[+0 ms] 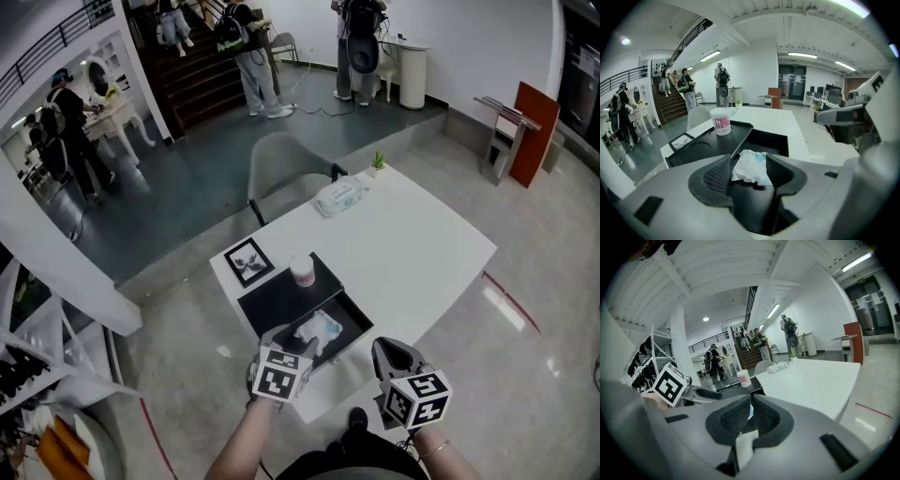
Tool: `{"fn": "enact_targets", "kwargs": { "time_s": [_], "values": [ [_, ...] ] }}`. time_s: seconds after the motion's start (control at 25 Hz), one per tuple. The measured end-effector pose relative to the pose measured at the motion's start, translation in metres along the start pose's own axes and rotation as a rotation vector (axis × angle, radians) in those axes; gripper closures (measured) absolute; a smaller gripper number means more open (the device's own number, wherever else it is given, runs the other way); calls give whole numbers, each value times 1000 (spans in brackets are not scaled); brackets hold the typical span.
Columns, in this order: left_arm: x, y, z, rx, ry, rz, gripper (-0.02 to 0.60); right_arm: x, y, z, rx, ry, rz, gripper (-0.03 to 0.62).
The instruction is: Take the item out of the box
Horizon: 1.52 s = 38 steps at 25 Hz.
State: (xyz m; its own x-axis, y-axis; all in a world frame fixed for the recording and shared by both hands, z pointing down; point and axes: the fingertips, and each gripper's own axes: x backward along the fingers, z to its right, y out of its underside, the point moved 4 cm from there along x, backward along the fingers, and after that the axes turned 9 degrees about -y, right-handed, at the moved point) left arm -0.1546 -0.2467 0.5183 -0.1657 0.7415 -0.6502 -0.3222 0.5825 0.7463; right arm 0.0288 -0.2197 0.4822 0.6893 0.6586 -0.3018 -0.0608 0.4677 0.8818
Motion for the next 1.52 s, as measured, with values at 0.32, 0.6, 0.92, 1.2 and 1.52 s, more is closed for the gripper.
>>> {"fn": "enact_targets", "kwargs": {
  "time_s": [0.32,0.6,0.92,1.2,1.52],
  "values": [
    [-22,1,13,-135,39,-100,353,1,-2,12,-16,11,0,590],
    [-39,6,21,-204,66,-180,350,0,1,23,-34,22,-3,590],
    [-52,13,23,-280,81,-259,350,1,1,31,-44,34,-7,590],
    [-62,14,23,-295,95,-290,350,-2,1,36,-49,38,-16,590],
    [-69,17,29,-378,98,-334,350,-3,2,39,-57,39,-24,591]
  ]
}}
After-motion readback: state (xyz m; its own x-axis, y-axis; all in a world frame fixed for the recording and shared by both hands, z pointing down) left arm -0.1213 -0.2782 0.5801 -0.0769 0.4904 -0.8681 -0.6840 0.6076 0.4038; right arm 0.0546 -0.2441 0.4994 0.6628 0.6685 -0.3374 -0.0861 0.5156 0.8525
